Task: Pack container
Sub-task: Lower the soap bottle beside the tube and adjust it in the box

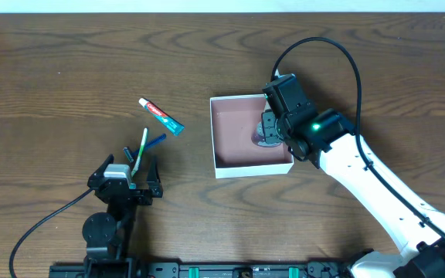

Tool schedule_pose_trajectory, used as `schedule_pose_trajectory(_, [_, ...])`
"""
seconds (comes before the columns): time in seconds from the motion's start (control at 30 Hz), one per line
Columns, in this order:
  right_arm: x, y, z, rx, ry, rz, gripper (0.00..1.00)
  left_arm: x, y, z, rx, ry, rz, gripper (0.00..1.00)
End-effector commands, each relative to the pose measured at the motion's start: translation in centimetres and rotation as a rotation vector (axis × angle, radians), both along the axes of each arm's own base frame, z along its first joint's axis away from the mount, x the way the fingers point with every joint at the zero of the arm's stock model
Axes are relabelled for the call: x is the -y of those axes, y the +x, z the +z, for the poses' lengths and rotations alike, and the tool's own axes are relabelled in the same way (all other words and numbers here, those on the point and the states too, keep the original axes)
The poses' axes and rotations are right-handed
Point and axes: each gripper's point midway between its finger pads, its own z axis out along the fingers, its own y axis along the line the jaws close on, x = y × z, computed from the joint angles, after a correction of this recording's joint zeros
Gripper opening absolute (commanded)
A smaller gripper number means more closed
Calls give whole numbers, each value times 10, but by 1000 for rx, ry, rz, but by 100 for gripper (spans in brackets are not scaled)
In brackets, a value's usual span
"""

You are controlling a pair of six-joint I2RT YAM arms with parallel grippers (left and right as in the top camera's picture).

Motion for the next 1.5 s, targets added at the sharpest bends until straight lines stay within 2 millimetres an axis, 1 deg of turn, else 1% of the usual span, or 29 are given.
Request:
schedule_pose_trajectory(0.0, [14, -5, -13, -20, -86, -33, 35, 1, -1, -16, -49, 1, -9, 98])
schedule_pose_trajectory(0.03, [14, -5, -13, -20, -87, -33, 40, 1, -1, -16, -49, 0, -9, 98])
schedule_pose_trajectory(0.1, [13, -5, -13, -17, -87, -29, 53, 1, -1, -16, -49, 1, -9, 98])
schedule_pose_trajectory(0.17, [12, -3, -12, -9, -92, -14, 62, 1, -1, -16, -49, 1, -9, 98])
schedule_pose_trajectory(0.23, [12, -2, -11, -5, -90, -12, 66, 1, -1, -16, -49, 1, -9, 98])
schedule_pose_trajectory(0.43, [10, 0, -7, 6, -81, -14, 70, 1, -1, -16, -49, 1, -9, 98])
schedule_pose_trajectory(0.53, [10, 1, 3, 18, -72, -15, 73, 1, -1, -16, -49, 1, -9, 98])
schedule_pose_trajectory(0.57, [9, 1, 9, 26, -64, -14, 74, 1, -1, -16, -49, 1, -9, 98])
schedule_pose_trajectory(0.67, [9, 1, 29, 62, -42, -15, 73, 1, -1, -16, -49, 1, -9, 98])
schedule_pose_trajectory(0.73, [10, -1, 38, 82, -29, -16, 71, 1, -1, -16, -49, 1, -9, 98])
schedule_pose_trajectory(0.87, [14, -7, 51, 102, -16, -17, 66, 1, -1, -16, -49, 1, -9, 98])
schedule_pose_trajectory(0.97, [15, -9, 53, 103, -17, -8, 62, 1, -1, -16, -49, 1, -9, 98])
schedule_pose_trajectory(1.2, [6, -14, 49, 73, 9, 41, 54, 1, -1, -16, -49, 1, -9, 98])
schedule_pose_trajectory(1.3, [3, -18, 46, 55, 11, 75, 54, 1, -1, -16, -49, 1, -9, 98])
schedule_pose_trajectory(1.47, [4, -20, 41, 38, -16, 105, 54, 1, -1, -16, -49, 1, -9, 98])
